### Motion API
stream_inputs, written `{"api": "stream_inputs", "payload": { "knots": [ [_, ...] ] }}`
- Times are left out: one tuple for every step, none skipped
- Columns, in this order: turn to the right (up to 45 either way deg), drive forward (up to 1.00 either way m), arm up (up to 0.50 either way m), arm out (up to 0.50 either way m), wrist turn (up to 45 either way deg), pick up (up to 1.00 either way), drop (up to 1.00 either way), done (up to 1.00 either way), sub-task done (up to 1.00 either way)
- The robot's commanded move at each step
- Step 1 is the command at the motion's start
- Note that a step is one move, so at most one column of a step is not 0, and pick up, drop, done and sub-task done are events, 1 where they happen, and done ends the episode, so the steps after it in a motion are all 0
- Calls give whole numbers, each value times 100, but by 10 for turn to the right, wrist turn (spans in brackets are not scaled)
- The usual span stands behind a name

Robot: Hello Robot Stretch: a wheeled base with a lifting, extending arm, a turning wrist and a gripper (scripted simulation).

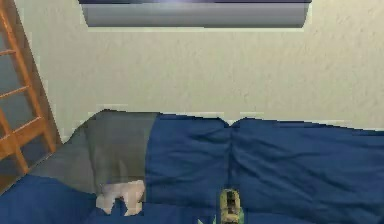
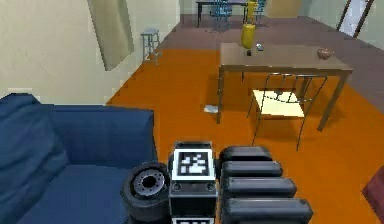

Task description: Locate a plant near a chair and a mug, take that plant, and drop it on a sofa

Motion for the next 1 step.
{"api": "stream_inputs", "payload": {
  "knots": [
    [-450, 0, 0, 0, 0, 0, 0, 0, 0]
  ]
}}
